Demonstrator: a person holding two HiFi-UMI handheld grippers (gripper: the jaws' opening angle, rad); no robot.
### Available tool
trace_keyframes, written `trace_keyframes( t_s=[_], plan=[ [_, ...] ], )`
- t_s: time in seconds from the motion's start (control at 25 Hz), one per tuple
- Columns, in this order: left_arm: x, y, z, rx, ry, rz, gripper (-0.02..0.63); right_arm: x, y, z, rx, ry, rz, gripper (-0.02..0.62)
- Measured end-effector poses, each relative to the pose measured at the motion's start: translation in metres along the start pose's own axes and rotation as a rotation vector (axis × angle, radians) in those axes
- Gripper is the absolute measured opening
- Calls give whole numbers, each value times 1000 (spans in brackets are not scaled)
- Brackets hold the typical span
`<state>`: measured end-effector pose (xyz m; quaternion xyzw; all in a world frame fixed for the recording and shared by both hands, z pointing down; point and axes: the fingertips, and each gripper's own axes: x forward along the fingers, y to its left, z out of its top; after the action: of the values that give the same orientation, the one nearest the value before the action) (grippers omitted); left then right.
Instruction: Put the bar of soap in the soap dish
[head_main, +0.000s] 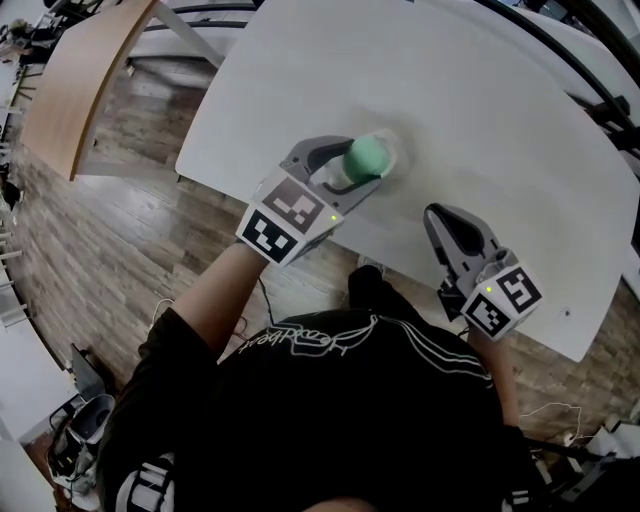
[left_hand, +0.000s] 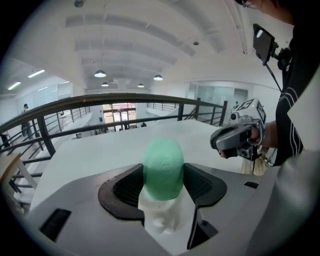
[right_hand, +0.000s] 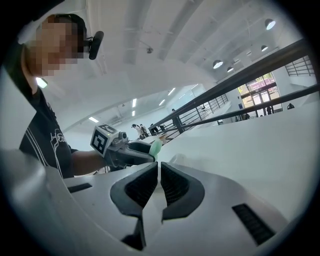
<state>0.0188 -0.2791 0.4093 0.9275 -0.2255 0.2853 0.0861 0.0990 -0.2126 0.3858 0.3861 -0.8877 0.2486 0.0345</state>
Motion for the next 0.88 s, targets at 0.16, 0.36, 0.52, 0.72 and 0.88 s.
trace_keyframes(
  t_s=[0.16, 0.36, 0.52, 0.72, 0.88],
  plan=[
    [14, 4, -12, 88, 48, 7, 258, 0, -6, -6, 8, 5, -3, 25],
    [23, -1, -23, 117, 69, -28, 259, -3, -10, -15, 19, 8, -10, 25],
    [27, -2, -31, 137, 103, -49, 259, 0, -7, -19, 21, 18, -5, 25],
    [32, 0, -42, 130, 147, -46, 259, 0, -9, -22, 25, 23, -7, 25],
    [35, 3, -45, 141, 158, -42, 258, 1, -9, -25, 26, 31, -6, 25]
  ],
)
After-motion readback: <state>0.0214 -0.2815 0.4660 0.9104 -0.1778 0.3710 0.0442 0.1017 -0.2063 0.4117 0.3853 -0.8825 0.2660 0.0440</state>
